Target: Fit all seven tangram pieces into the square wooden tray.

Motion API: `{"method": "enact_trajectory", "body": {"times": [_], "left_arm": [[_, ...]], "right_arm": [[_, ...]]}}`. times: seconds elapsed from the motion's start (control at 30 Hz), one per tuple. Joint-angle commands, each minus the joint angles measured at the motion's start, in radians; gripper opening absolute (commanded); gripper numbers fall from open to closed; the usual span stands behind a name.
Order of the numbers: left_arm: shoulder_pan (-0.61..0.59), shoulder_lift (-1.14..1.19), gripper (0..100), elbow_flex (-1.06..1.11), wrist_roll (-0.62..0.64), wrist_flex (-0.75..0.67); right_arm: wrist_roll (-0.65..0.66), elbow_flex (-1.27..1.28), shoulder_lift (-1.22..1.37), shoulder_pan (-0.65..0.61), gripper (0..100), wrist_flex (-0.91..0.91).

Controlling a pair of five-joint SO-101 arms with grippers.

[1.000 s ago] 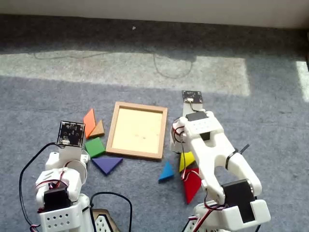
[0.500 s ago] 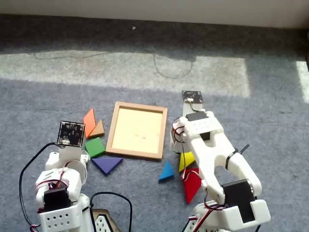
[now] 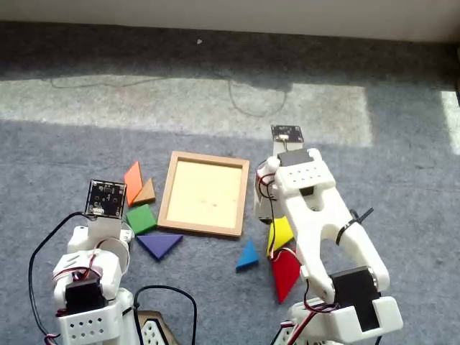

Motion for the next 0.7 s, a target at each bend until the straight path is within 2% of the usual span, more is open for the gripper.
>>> {"method": "enact_trajectory", "body": {"times": [0.0, 0.13, 0.27, 0.53, 0.67], "left_arm": [[-0.01, -0.036, 15, -0.004, -0.011, -0.002], [-0.01, -0.036, 15, -0.004, -0.011, -0.002], [-0.01, -0.036, 15, -0.004, -0.011, -0.002], [-0.01, -0.036, 15, -0.004, -0.011, -0.002], [-0.01, -0.036, 15, -0.004, -0.011, -0.002]], "right_arm": [[0.002, -0.096, -0.018, 0.013, 27.4, 0.054], [-0.002, -0.096, -0.007, 0.008, 27.7, 0.021], [-0.083, -0.084, -0.005, 0.007, 27.9, -0.021], [-0.091, 0.065, -0.004, -0.03, 27.9, -0.173], [-0.091, 0.079, -0.004, 0.001, 27.9, -0.166]]}}
